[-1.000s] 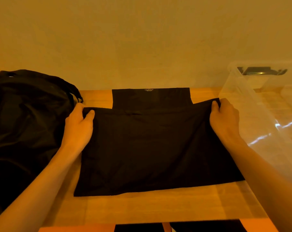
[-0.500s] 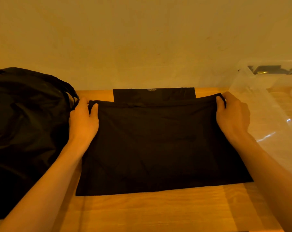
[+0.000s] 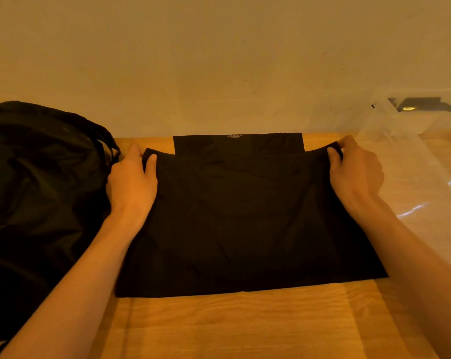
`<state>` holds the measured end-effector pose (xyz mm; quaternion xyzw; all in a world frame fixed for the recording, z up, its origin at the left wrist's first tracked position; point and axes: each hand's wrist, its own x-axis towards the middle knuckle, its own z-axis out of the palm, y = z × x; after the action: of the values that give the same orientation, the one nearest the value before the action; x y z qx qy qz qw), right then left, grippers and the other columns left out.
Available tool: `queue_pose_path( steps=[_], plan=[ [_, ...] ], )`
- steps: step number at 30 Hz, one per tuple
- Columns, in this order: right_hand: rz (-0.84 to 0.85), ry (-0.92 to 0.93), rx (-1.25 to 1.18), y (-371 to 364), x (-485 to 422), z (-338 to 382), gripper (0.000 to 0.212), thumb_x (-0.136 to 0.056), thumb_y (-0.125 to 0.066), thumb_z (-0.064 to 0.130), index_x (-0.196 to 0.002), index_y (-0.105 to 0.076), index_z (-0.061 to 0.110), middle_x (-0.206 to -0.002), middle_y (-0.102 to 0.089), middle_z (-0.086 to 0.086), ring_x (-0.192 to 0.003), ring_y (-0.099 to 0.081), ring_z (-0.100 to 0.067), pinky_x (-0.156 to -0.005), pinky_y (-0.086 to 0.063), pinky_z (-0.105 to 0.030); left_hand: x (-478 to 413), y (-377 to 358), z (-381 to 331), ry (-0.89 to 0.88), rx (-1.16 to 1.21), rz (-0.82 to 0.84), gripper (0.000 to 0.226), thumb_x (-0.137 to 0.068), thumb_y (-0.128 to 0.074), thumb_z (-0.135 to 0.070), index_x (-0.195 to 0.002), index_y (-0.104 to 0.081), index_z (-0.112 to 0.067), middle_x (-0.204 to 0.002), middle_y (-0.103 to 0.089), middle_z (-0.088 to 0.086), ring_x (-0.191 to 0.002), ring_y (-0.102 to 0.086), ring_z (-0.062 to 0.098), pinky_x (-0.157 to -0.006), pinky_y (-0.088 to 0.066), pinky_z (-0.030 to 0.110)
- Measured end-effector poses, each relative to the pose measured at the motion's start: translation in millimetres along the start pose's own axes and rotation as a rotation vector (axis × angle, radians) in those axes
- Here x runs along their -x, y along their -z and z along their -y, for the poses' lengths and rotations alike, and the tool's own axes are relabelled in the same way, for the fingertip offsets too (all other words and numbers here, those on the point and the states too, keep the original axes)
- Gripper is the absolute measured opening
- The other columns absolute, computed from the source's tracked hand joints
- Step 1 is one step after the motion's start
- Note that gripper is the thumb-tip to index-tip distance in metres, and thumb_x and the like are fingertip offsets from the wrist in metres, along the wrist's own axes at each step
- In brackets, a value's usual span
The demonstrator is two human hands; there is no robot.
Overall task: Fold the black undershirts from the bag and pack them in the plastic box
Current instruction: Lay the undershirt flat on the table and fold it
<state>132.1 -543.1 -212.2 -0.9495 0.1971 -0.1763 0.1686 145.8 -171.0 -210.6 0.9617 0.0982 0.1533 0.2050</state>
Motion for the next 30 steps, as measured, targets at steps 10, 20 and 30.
queue_pose_path(
  steps=[10,20,30],
  plan=[
    [0.323,0.424,0.27,19.7,96.7,-2.1,0.076,-0.097,-0.008,0.071,-0.159,-0.021,0.03,-0.166,-0.019,-0.01,-0.155,-0.011,-0.026,-0.125,-0.017,-0.046,105.8,5.0,-22.9,-0.267,-0.373,0.335,0.089,-0.091,0.001,-0.078,-0.163,-0.004,-0.026,-0.169,-0.003,0.015,-0.156,-0.001,0.031,-0.126,-0.009,0.046],
    [0.489,0.303,0.354,36.9,127.9,-37.4,0.078,-0.086,0.015,0.079,-0.155,0.016,0.041,-0.166,0.018,0.002,-0.15,0.023,-0.015,-0.125,0.007,-0.041,150.7,26.1,8.7,-0.227,-0.394,0.36,0.093,-0.077,0.018,-0.082,-0.158,0.016,-0.035,-0.166,0.02,0.014,-0.153,0.022,0.024,-0.125,0.009,0.039],
    [0.519,0.301,0.343,64.9,190.1,-48.5,0.09,-0.071,0.026,0.08,-0.153,0.021,0.042,-0.165,0.024,0.003,-0.148,0.029,-0.015,-0.122,0.014,-0.039,218.1,49.0,27.6,-0.164,-0.383,0.328,0.093,-0.079,0.012,-0.084,-0.159,0.01,-0.037,-0.167,0.016,0.014,-0.153,0.019,0.025,-0.125,0.002,0.041]
  ],
)
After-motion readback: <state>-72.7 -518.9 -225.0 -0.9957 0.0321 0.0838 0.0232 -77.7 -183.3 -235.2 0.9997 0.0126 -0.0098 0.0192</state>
